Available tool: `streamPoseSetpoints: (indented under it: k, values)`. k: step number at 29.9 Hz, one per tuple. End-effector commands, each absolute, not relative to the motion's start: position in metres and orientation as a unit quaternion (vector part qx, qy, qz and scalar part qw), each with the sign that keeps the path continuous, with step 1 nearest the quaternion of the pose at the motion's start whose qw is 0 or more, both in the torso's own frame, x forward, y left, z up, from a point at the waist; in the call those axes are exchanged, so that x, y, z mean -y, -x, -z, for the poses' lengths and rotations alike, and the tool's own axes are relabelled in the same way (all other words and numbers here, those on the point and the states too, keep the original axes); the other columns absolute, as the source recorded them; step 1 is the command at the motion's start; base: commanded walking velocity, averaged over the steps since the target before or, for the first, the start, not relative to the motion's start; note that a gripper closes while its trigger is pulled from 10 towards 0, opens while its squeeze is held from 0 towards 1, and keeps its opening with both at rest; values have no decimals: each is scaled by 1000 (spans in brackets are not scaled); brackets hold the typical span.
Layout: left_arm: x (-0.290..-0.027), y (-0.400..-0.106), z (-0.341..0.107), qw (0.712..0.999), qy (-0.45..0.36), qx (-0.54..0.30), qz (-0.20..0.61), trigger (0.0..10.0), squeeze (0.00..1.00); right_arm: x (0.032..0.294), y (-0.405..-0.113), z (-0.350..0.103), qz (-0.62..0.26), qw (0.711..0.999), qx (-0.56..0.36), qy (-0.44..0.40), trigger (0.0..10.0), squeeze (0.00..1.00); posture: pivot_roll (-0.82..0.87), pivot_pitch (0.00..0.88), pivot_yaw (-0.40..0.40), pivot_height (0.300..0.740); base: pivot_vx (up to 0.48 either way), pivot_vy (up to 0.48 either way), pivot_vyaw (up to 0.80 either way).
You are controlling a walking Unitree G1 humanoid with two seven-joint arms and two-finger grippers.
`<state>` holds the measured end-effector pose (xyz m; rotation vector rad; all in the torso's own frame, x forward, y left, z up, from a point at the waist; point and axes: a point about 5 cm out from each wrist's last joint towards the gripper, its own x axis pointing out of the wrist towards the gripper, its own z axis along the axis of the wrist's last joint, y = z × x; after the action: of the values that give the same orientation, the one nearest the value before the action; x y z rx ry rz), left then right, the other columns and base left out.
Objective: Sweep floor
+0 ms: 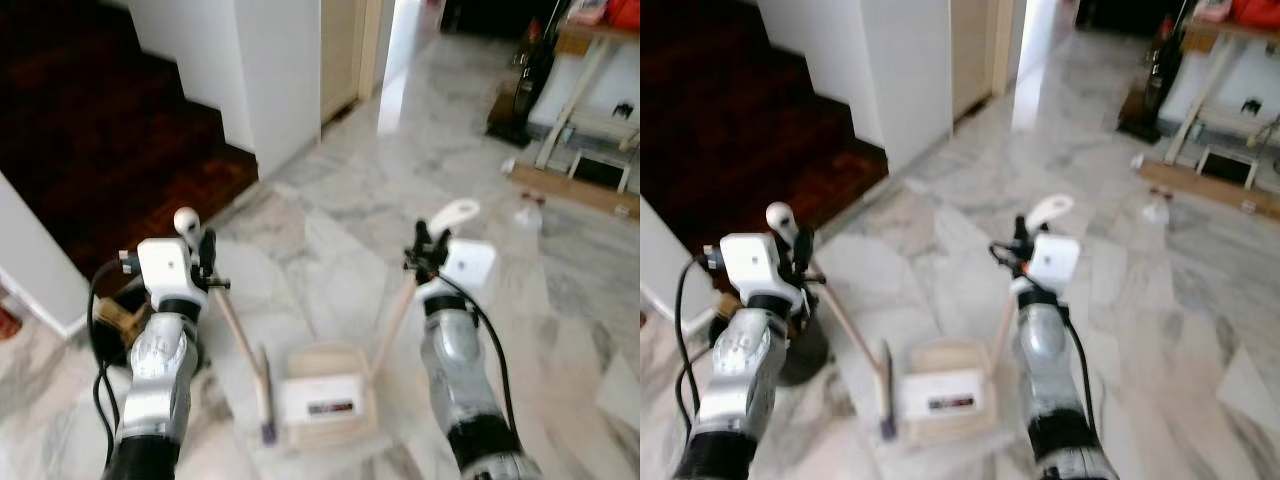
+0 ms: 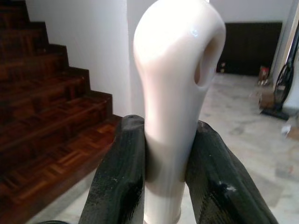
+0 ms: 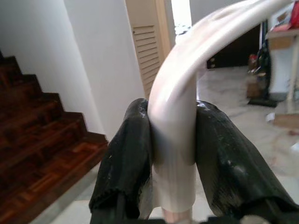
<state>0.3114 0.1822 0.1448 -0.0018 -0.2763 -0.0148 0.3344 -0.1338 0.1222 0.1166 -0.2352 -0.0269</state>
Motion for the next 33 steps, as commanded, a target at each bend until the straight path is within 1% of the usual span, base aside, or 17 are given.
streamPoseSetpoints:
  k: [1,33]
  values:
    - [-177,-313,-156,987,10,161,13,10000,0,138,-337,-135,24,986,144,-76,10000,0,56,58,46,740,0,334,0]
    - [-176,-314,-156,987,13,160,16,10000,0,138,-338,-135,21,987,141,-73,10000,0,57,56,47,740,0,336,0]
